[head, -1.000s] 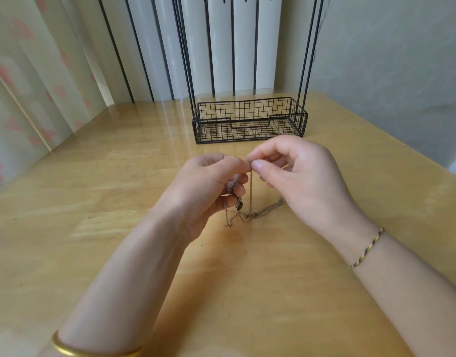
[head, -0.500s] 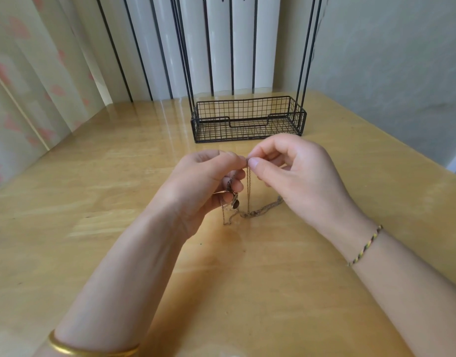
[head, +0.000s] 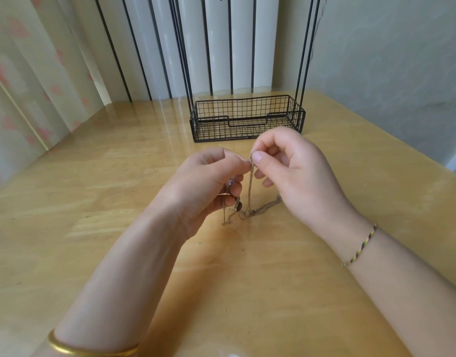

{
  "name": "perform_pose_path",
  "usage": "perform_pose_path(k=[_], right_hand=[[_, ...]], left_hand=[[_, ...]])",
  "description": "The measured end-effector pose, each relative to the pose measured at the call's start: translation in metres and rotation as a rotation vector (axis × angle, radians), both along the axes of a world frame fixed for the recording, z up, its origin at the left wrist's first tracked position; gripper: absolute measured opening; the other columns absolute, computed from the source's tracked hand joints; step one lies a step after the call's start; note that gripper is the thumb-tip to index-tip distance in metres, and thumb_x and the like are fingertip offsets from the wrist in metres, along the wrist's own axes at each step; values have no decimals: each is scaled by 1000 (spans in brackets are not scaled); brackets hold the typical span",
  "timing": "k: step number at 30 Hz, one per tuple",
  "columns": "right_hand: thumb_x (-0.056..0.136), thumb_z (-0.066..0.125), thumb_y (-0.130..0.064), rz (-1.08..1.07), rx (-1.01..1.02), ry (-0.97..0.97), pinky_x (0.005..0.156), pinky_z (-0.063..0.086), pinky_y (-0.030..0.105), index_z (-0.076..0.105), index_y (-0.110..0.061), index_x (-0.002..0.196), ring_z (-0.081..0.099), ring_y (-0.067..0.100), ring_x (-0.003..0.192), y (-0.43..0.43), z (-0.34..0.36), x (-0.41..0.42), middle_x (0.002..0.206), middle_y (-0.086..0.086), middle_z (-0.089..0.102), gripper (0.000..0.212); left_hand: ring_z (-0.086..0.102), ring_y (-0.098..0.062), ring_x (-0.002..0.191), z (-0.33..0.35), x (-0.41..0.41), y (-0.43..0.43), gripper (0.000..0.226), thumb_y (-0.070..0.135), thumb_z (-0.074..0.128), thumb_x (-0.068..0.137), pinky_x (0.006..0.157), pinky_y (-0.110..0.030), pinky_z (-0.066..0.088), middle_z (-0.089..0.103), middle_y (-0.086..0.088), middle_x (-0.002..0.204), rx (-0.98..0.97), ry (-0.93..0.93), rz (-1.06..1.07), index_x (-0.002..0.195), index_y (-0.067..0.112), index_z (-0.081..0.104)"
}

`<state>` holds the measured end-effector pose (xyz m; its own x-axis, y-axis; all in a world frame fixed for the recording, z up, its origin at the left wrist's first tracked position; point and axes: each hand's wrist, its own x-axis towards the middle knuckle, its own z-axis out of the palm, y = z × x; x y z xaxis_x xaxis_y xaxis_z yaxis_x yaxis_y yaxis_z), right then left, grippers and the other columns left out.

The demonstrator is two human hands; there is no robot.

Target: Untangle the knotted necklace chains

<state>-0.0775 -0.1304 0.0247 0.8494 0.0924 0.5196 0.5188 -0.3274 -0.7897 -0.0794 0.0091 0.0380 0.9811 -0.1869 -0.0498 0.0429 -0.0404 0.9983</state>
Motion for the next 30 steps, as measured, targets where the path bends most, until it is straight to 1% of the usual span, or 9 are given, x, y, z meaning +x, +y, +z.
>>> perform_pose_path(k=[5, 9, 11, 14, 18, 19, 23, 26, 30], right_hand=[[92, 52, -7, 39, 28, 125, 63, 51, 31, 56, -16, 81, 58, 12, 71, 2, -1, -1, 77, -4, 57, 14], [94, 51, -13, 28, -14, 184, 65, 52, 38, 54, -21, 78, 56, 10, 68, 2, -2, 0, 74, -3, 57, 18], [93, 52, -13, -4, -75, 127, 65, 50, 38, 54, -20, 79, 55, 15, 69, 2, -2, 1, 74, -4, 56, 17], [92, 54, -12, -108, -285, -77, 66, 45, 33, 54, -19, 82, 52, 16, 75, 2, -2, 0, 81, -10, 51, 12], [90, 53, -12, -162, -390, -211, 68, 46, 41, 53, -18, 83, 50, 18, 77, 0, -2, 0, 84, -10, 46, 9], [90, 54, -11, -163, -379, -207, 68, 45, 39, 54, -18, 83, 49, 16, 76, -1, -2, 0, 82, -11, 45, 9], [90, 54, -7, -75, -226, -60, 65, 38, 16, 55, -17, 81, 49, 9, 76, 2, -3, 1, 79, -11, 50, 14], [90, 53, -6, -47, -205, -30, 65, 37, 14, 54, -18, 81, 53, 12, 78, 3, -3, 2, 80, -8, 52, 15], [90, 52, -4, -80, -258, -89, 66, 36, 11, 51, -17, 80, 49, 5, 75, 0, -2, 2, 79, -11, 48, 15]], left_hand=[[41, -8, 48, -1, 0, -1, 13, 12, 60, 87, 51, -21, 35, 47, 6, 55, 115, -60, 49, 74, 16, 58], [37, -7, 45, -1, 0, -1, 8, 13, 61, 86, 48, -19, 33, 45, 6, 53, 145, -83, 93, 78, 14, 60], [37, -6, 44, -1, 0, -1, 4, 14, 63, 85, 45, -16, 34, 45, 7, 50, 138, -86, 100, 82, 12, 63], [38, -5, 40, -2, 0, -1, 5, 14, 64, 85, 42, -15, 35, 46, 10, 45, 134, -90, 109, 83, 9, 64], [39, -5, 40, -3, 1, -3, 9, 12, 64, 85, 42, -15, 35, 46, 9, 46, 107, -85, 132, 76, 11, 61], [39, -6, 41, -3, 1, -4, 11, 11, 64, 84, 42, -15, 35, 45, 8, 47, 91, -75, 133, 75, 13, 60], [45, -9, 48, -3, 1, -4, 12, 10, 60, 84, 45, -19, 36, 48, 5, 58, -7, 29, 109, 74, 16, 58], [48, -8, 50, -2, 2, -4, 15, 11, 57, 85, 43, -19, 36, 47, 4, 63, -93, 117, 79, 70, 16, 56], [45, -7, 48, 0, 3, -1, 17, 12, 53, 85, 40, -15, 35, 43, 2, 65, -179, 216, 46, 69, 16, 52]])
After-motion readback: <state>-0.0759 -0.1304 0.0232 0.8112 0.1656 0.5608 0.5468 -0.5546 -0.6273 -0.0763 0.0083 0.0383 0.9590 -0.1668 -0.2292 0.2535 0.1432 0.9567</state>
